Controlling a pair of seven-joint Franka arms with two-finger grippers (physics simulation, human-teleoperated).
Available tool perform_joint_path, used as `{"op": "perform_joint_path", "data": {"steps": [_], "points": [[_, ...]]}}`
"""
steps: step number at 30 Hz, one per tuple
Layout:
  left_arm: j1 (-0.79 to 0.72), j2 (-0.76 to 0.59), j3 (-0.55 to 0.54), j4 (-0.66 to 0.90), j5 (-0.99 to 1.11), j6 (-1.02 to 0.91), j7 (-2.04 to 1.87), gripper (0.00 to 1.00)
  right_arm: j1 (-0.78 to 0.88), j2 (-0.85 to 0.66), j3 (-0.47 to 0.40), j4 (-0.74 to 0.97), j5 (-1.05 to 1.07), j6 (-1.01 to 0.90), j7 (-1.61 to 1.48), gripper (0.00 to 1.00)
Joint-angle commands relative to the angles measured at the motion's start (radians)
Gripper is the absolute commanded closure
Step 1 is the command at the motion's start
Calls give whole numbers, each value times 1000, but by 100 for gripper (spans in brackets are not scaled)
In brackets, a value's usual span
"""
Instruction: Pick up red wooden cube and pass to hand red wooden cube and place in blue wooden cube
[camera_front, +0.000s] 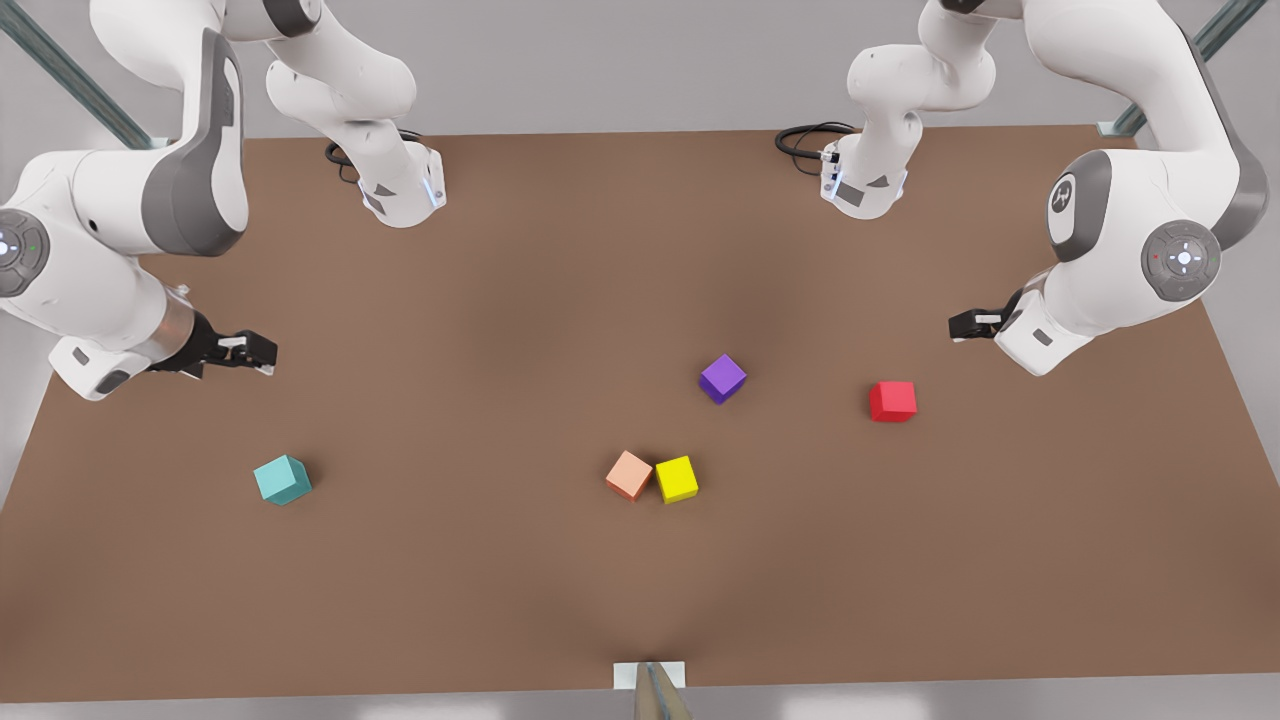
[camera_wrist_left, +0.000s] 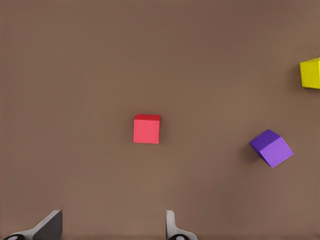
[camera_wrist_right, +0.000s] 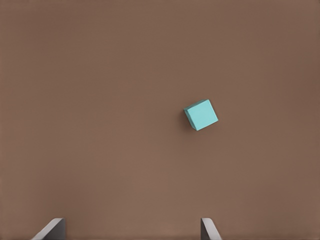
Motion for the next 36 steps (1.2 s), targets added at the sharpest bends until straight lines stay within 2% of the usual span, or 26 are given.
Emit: {"op": "perform_joint_path", "data": {"steps": [1,3,5,8,9,11,14,21,22,27,36], "points": [[0,-1,0,0,1,-2,-13,0,0,2,0,0,-1,1,63,0],[0,5,0,-6,-1,16,-13,0,2,2,2,0,-6,1,65,0],[-21,54,0,-93,-2,180,-18,0,2,2,2,0,-1,3,63,0],[-32,145,-2,-308,-10,579,-16,0,0,5,0,0,7,4,62,0],[-32,172,0,-328,-8,627,-13,0,0,5,0,2,7,4,63,0],[-25,180,15,-345,-4,633,-10,0,0,7,0,0,4,7,63,0],[-18,182,27,-432,-4,743,-13,0,0,8,2,2,7,10,63,0],[-18,246,27,-454,-5,773,-13,0,2,22,2,14,10,10,65,0],[-18,246,27,-490,-5,822,-13,0,2,24,2,14,10,10,65,0],[-17,247,27,-547,-5,829,-12,0,5,28,2,14,4,10,68,0],[-6,332,27,-552,-5,866,-12,0,6,28,2,16,5,10,71,0]]}}
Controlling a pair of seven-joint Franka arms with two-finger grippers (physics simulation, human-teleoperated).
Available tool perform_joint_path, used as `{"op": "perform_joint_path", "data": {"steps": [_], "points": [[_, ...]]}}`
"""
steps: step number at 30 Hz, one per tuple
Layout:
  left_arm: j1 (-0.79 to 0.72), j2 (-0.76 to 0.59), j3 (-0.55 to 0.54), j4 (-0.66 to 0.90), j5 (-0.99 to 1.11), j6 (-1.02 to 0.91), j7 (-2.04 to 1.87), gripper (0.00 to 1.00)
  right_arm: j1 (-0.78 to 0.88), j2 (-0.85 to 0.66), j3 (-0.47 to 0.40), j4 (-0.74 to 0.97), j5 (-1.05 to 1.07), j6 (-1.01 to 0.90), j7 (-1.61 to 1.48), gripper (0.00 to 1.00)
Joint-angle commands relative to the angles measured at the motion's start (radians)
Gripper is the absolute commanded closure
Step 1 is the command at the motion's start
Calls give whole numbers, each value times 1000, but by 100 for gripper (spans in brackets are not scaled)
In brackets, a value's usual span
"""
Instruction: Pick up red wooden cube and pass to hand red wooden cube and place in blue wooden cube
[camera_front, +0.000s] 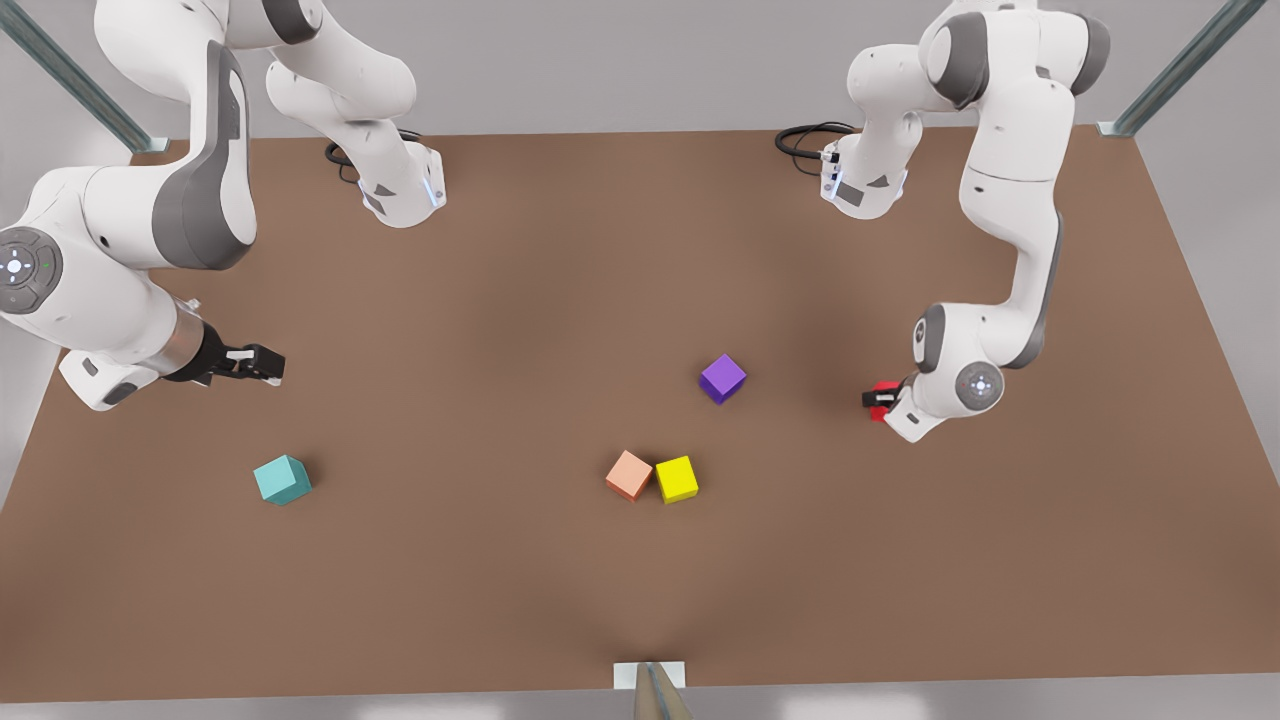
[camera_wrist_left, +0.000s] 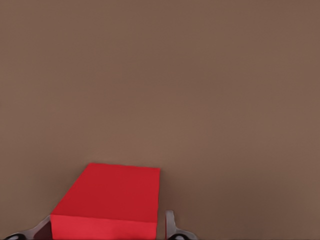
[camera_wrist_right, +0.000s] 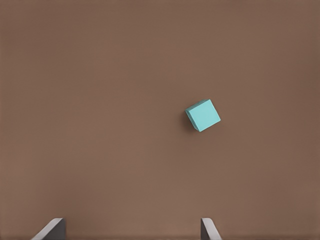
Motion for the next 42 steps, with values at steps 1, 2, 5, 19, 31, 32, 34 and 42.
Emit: {"op": "perform_joint_path", "data": {"steps": [1,2,5,19,31,32,34,42], "points": [[1,6,0,1,2,31,-4,1,0,-1,1,0,4,0,14,0],[1,6,-1,1,2,31,-4,18,0,-1,1,0,4,0,14,0],[1,1,-1,1,2,29,-4,32,0,-1,-1,0,2,0,14,0],[-26,199,-408,778,-546,-448,-284,32,25,322,13,7,769,-22,-389,0],[-8,360,-492,829,-1158,-364,336,31,108,421,21,-69,1154,92,-1548,0],[-8,360,-492,829,-1158,-367,368,31,109,413,21,-89,1162,95,-1583,0],[-8,363,-494,827,-1161,-368,411,27,115,399,21,-128,1197,118,-1698,0],[-9,400,-525,823,-1222,-331,658,31,209,407,21,-207,1436,155,-2233,0]]}}
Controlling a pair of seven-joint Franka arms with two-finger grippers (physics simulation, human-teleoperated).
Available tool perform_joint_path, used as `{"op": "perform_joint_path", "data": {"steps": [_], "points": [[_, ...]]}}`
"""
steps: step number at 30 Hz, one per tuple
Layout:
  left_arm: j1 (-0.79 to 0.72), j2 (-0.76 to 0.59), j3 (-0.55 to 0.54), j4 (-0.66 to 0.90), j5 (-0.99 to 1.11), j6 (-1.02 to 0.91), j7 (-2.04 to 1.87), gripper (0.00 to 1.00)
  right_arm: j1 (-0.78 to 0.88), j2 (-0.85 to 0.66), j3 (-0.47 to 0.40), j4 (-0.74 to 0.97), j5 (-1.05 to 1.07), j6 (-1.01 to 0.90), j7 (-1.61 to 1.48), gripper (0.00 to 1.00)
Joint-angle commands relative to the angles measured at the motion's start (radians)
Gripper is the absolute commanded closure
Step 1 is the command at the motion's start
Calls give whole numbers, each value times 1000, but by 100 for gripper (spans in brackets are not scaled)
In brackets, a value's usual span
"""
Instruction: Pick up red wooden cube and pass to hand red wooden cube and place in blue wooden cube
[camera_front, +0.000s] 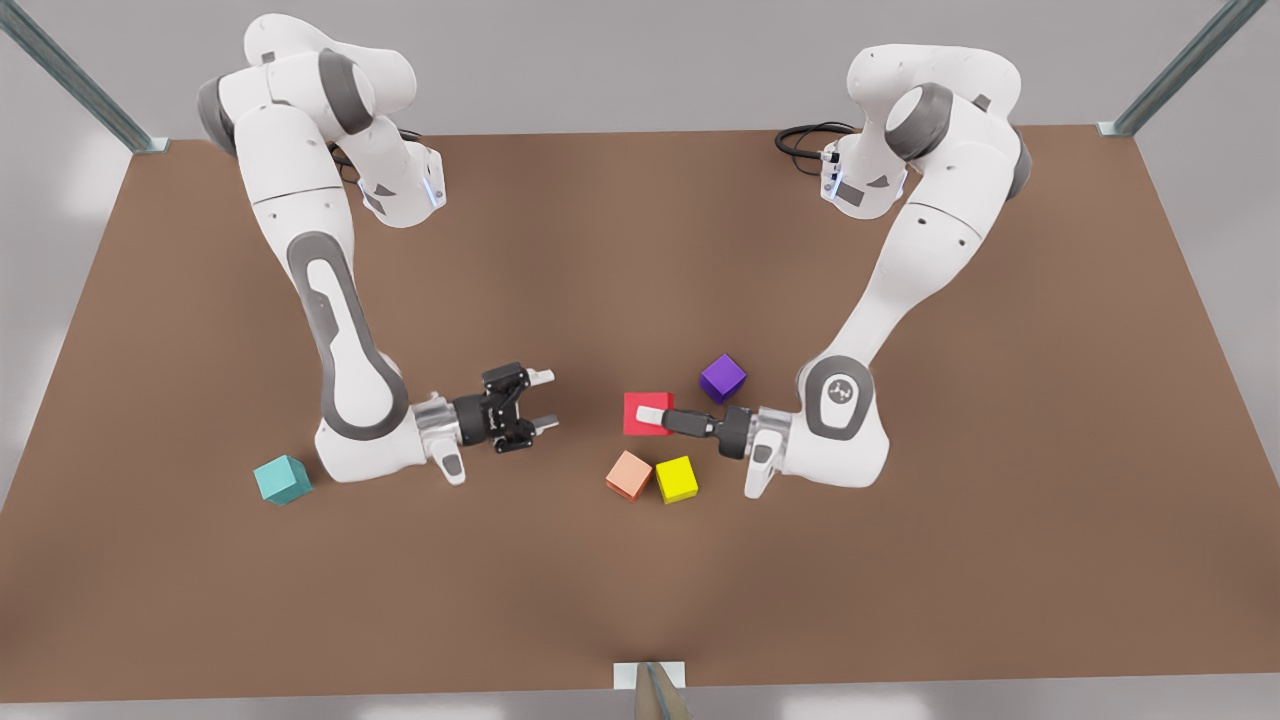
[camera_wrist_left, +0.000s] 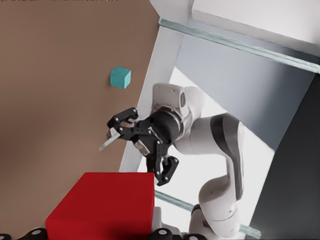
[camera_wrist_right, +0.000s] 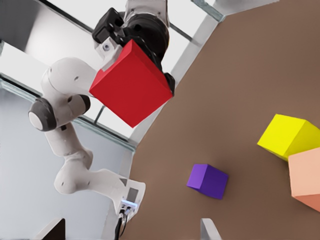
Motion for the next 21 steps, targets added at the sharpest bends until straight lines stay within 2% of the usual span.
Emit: {"op": "perform_joint_path", "data": {"steps": [1,10,15,21], "points": [[0,4,-2,-1,-36,22,437,31,10,1,0,-1,79,20,-985,0],[-11,50,-27,1,-64,67,504,31,25,6,0,-23,101,33,-984,0],[-8,48,-27,1,-64,65,503,31,57,23,0,-9,187,174,-967,0],[-8,53,-27,1,-66,67,504,31,83,24,0,-8,242,253,-936,0]]}}
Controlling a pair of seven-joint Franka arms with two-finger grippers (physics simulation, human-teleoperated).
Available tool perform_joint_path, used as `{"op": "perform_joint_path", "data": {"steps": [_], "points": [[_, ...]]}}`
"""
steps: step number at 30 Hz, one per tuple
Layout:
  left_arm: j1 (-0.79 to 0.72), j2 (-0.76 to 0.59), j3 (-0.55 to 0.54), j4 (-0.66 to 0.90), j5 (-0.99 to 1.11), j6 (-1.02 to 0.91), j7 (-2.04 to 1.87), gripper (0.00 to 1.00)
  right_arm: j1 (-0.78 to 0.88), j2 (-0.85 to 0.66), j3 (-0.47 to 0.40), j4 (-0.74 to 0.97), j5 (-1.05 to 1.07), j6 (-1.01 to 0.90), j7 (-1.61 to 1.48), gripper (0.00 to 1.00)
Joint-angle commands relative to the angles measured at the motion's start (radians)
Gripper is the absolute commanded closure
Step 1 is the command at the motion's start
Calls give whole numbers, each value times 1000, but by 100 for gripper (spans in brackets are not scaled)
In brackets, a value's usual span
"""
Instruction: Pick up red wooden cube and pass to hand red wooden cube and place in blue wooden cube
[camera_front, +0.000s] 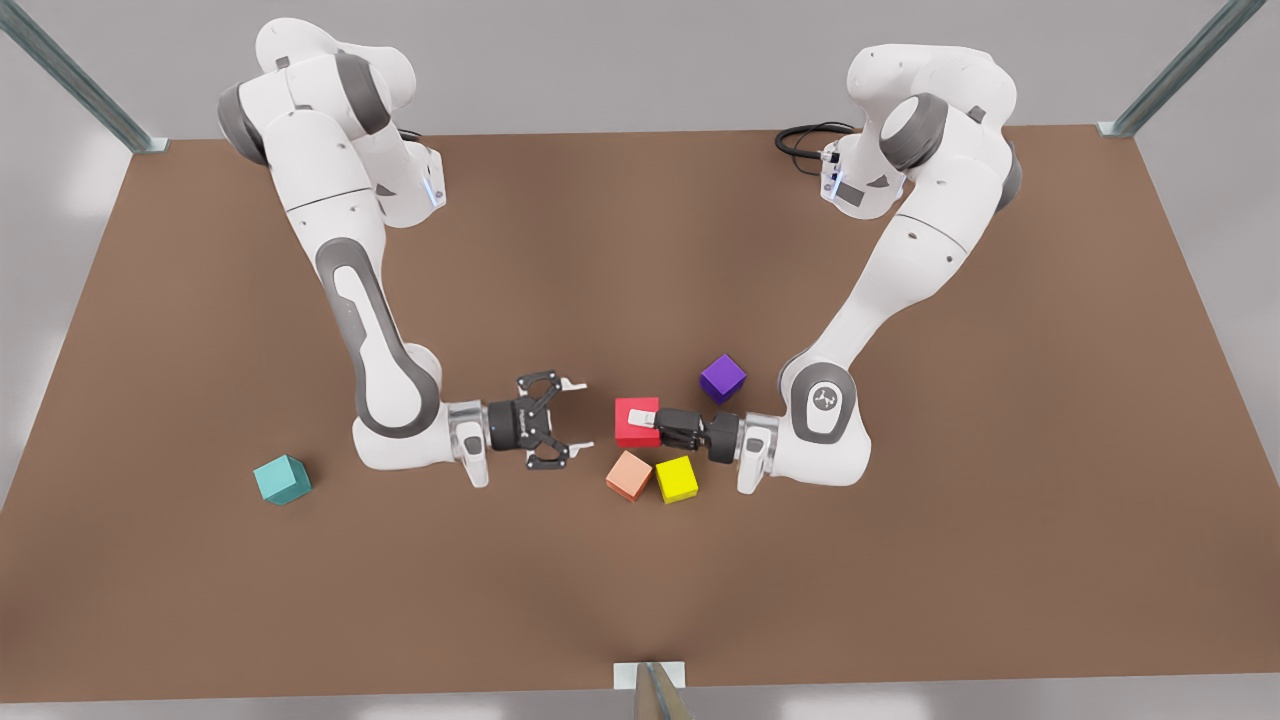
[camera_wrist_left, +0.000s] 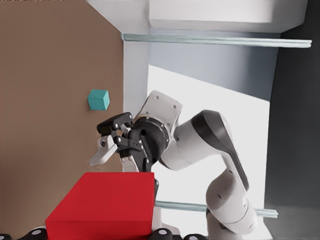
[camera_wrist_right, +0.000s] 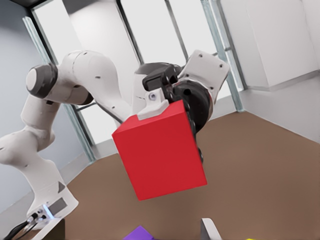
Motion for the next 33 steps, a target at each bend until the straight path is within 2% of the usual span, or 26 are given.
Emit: {"op": "perform_joint_path", "data": {"steps": [1,9,33], "points": [[0,1,-1,0,-5,0,168,31,4,-1,0,2,29,77,-271,0],[0,1,-2,0,-8,3,167,31,32,16,0,55,72,110,-209,0],[-5,4,-2,0,-14,17,168,31,73,17,26,57,132,123,-208,0]]}}
